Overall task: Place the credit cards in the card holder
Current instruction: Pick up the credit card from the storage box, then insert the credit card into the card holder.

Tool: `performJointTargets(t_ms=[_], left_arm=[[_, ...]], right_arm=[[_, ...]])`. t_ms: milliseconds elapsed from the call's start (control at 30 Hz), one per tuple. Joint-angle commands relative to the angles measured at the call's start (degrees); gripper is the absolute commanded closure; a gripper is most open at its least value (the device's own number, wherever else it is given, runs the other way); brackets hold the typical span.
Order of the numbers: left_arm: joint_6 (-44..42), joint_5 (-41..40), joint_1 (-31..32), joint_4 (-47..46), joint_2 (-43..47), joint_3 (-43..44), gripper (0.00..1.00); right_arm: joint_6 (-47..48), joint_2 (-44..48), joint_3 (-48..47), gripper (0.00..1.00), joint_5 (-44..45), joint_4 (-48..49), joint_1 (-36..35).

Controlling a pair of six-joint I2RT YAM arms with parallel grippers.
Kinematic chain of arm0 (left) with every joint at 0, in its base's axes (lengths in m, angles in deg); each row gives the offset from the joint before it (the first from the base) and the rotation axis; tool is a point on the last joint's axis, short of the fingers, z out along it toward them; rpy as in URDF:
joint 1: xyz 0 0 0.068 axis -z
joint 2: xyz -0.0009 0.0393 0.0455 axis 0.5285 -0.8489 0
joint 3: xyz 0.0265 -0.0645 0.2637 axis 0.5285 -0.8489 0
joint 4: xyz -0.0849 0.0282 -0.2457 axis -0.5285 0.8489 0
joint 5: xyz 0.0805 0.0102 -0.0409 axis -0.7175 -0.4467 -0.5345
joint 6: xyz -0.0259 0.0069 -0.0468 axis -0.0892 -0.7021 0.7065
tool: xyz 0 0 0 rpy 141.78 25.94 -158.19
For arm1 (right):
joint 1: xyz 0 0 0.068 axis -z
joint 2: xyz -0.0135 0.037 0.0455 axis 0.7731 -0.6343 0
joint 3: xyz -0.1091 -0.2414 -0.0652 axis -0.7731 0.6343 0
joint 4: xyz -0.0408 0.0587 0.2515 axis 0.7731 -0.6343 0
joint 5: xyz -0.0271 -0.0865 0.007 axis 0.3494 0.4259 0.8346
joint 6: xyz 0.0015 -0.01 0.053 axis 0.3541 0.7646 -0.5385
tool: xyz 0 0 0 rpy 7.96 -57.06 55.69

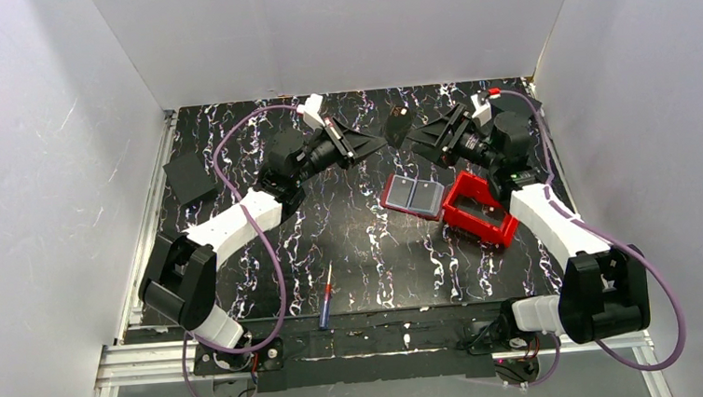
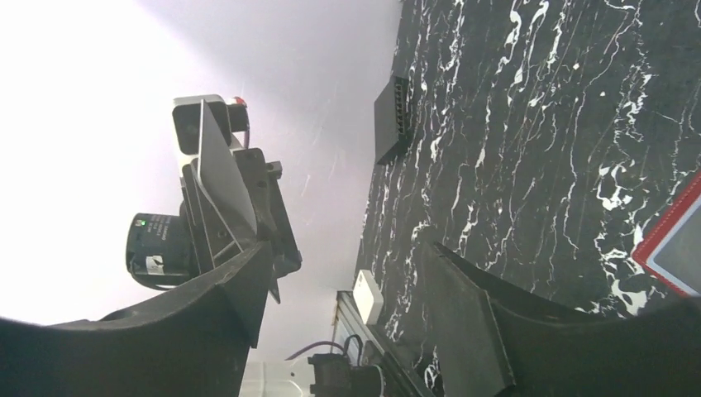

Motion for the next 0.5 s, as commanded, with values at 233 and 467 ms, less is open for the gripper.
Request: performJointTargets(t_ms=[233,467], left_arm=[[3.74,-4.3,-0.47,-2.75,3.48,-1.78,1.0],[5.69,0.11,-0.13,-4.42,0.47,-0.21,1.0]], right_arm=[[-0.62,5.77,3.24,0.13,1.41,6.82,-1.1],[-5.0,1.02,-0.29,0.24,-0.18,12.38,-2.01]])
